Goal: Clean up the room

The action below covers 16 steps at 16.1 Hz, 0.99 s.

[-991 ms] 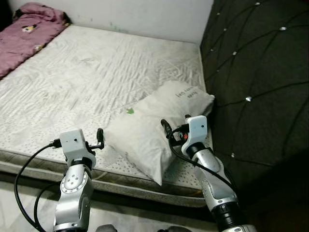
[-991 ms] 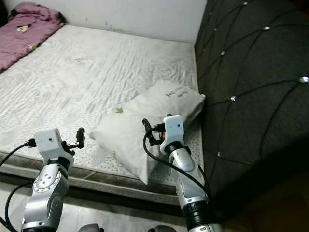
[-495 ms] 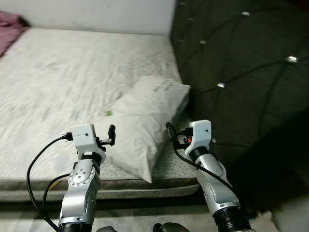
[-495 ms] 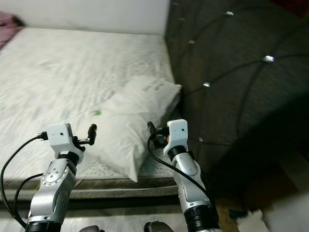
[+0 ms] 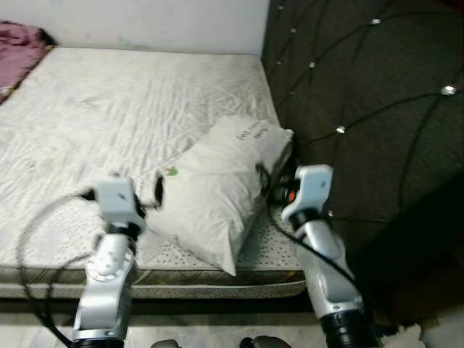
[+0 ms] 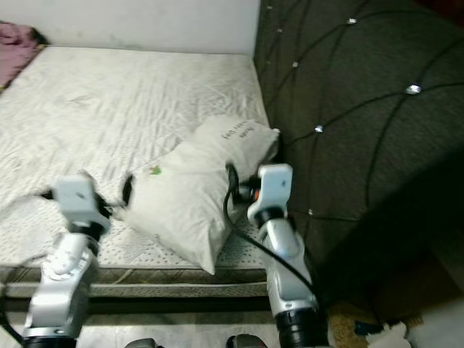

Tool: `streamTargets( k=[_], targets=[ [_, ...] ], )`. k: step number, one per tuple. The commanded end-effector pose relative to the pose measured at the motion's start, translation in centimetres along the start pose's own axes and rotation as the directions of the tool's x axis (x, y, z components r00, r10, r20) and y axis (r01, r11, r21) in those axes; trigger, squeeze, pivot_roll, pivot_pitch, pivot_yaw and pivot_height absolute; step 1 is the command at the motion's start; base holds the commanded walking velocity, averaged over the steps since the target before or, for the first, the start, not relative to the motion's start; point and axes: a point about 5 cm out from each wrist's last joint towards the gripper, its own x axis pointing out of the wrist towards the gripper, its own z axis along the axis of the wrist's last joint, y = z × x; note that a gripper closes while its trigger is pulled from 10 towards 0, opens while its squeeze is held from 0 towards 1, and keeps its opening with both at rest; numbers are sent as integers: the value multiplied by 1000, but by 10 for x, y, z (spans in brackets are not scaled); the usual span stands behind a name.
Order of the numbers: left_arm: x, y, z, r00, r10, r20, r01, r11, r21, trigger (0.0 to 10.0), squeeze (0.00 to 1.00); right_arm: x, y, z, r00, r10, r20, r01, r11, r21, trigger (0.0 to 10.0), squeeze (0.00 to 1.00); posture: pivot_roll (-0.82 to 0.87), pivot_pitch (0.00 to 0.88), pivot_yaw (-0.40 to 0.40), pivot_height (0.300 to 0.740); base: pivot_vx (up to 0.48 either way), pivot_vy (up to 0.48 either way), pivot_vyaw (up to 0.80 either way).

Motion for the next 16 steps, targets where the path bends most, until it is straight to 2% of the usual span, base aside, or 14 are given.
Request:
streamTargets(
  k=[1,3,4,8,9,11,12,16],
  targets=[
    [1,-1,8,1000,12,23,-12,1000,-7,10000,0,2,1,8,1000,-4,21,4,1000,5,10000,0,48,0,1,740,0,0,0],
    [1,-3,2,1000,4,12,-4,1000,3,10000,0,-2,-2,-1,1000,-5,-5,5,1000,-10,10000,0,49,0,0,740,0,0,0],
    [-2,-2,-15,999,14,-46,-15,1000,-15,10000,0,-8,-8,-15,997,-35,-65,31,998,-55,10000,0,45,0,0,740,0,0,0],
    [-2,-4,-27,994,1,-108,-5,999,-38,10000,0,-17,-17,-32,986,-106,-132,99,993,-59,10000,0,36,0,17,740,0,0,-800],
    [-1,-4,-28,994,2,-108,-6,999,-39,10000,0,-16,-16,-32,986,-104,-129,97,994,-55,10000,0,36,0,17,740,0,0,-800],
    [0,0,-27,994,52,-96,-52,999,8,10000,0,-15,-20,-28,985,-147,-93,145,989,-34,10000,0,31,0,28,740,0,0,-694],
    [-2,6,-26,991,92,-102,-91,996,12,10000,0,-17,-23,-25,983,-169,-77,168,986,-19,10000,0,23,0,38,740,0,0,0],
    [-2,7,-34,984,87,-158,-92,996,-21,10000,0,-16,-21,-28,984,-151,-97,149,988,-29,10000,0,26,0,35,740,0,0,0]
  ],
)
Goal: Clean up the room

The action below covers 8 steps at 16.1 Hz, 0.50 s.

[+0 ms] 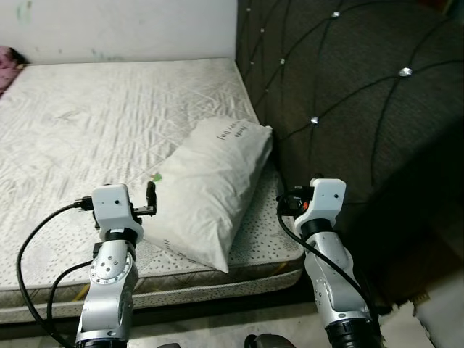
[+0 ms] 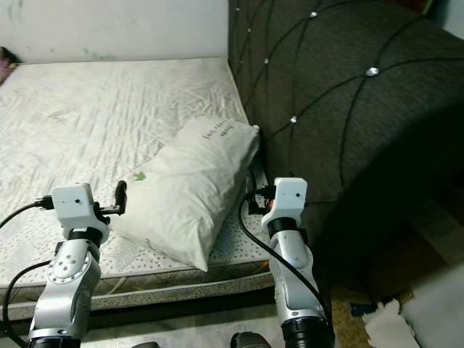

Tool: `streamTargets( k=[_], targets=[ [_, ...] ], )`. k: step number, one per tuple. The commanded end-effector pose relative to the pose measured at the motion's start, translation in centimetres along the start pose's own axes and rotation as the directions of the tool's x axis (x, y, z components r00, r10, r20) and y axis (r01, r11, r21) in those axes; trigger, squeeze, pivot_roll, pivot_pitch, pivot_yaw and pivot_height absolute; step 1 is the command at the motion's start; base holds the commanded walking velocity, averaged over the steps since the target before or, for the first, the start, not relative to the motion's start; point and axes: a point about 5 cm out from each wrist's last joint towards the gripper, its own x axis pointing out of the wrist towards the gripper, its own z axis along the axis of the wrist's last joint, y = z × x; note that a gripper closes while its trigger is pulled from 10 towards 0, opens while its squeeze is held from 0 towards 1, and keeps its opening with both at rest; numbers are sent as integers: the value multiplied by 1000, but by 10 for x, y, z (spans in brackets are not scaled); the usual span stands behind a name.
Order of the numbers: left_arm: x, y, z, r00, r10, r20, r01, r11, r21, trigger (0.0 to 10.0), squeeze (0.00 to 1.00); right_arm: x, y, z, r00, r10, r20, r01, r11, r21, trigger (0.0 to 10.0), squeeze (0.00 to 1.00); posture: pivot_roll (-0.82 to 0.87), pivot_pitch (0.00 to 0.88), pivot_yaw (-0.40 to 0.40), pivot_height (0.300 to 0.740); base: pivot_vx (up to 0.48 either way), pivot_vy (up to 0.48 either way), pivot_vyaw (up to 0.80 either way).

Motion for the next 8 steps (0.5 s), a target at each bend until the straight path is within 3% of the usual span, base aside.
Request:
streamTargets(
  k=[1,8],
  targets=[
    [2,1,-4,1000,9,-30,-10,1000,-12,10000,0,2,2,0,1000,7,-4,-7,1000,0,10000,0,26,0,35,740,0,0,0],
    [3,1,-6,999,-3,-51,3,1000,-9,10000,0,2,3,-4,999,-9,-31,8,1000,-30,10000,0,25,0,39,740,0,0,0]
  ],
)
